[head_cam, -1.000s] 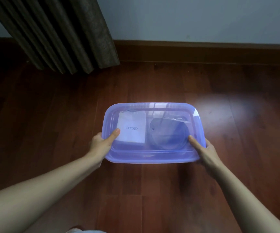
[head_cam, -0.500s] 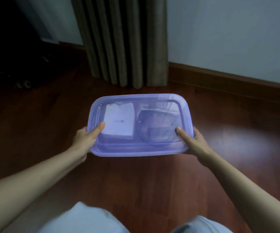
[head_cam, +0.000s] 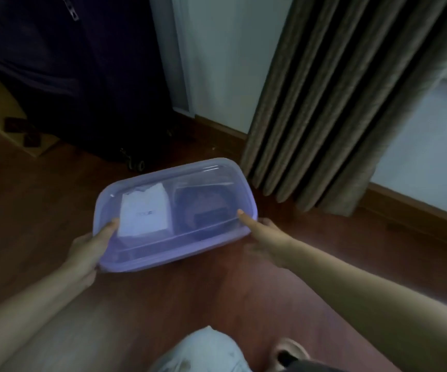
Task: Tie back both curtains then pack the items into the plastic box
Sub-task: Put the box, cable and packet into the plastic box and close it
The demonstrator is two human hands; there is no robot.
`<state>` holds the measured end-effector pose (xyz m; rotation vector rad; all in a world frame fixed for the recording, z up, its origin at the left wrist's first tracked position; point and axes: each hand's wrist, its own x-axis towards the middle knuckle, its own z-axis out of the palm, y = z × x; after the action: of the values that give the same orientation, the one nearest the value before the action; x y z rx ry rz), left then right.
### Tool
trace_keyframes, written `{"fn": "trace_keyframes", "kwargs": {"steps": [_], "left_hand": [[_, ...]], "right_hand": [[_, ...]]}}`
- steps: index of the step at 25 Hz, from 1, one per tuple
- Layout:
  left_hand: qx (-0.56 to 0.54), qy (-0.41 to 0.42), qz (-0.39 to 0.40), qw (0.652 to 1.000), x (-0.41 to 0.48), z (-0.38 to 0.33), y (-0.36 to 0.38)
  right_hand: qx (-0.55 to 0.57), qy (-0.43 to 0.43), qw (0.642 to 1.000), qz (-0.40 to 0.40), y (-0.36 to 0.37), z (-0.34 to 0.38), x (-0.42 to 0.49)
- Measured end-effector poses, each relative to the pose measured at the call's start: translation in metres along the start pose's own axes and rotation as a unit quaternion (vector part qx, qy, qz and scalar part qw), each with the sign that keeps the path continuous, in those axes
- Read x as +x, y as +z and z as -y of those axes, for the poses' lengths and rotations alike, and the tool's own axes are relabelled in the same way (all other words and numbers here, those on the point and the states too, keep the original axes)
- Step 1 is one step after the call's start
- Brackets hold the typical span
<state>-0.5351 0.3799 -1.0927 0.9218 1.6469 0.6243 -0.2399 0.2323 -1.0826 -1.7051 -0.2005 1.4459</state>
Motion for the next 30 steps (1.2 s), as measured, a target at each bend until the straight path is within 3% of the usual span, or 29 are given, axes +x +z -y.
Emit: {"fn": "trace_keyframes", "kwargs": {"steps": [4,13,19,22,25,30], "left_hand": [[-0.041,-0.045,-0.017,0.998,0.031,0.014,0.01],[-0.012,-0.058,-0.025,0.998,0.107,0.025,0.044],[-0.166,-0.089,0.026,0.982,0.113,0.02,0.075],[-0.178,-0.143,0.098,0.969,0.088,0.018,0.11],[-0.16,-0.111,0.196,0.961,0.071,-0.007,0.148],[-0.172,-0.095,0.209,0.958,0.075,-0.043,0.188]], "right_hand": [[0.028,0.045,0.998,0.02,0.027,0.018,0.035],[0.145,0.055,0.984,-0.083,0.064,0.011,0.123],[0.224,0.048,0.964,-0.132,0.075,0.016,0.144],[0.301,0.06,0.941,-0.144,0.09,0.024,0.145],[0.377,0.063,0.915,-0.129,0.094,0.027,0.146],[0.354,0.058,0.93,-0.082,0.079,0.035,0.149]]}}
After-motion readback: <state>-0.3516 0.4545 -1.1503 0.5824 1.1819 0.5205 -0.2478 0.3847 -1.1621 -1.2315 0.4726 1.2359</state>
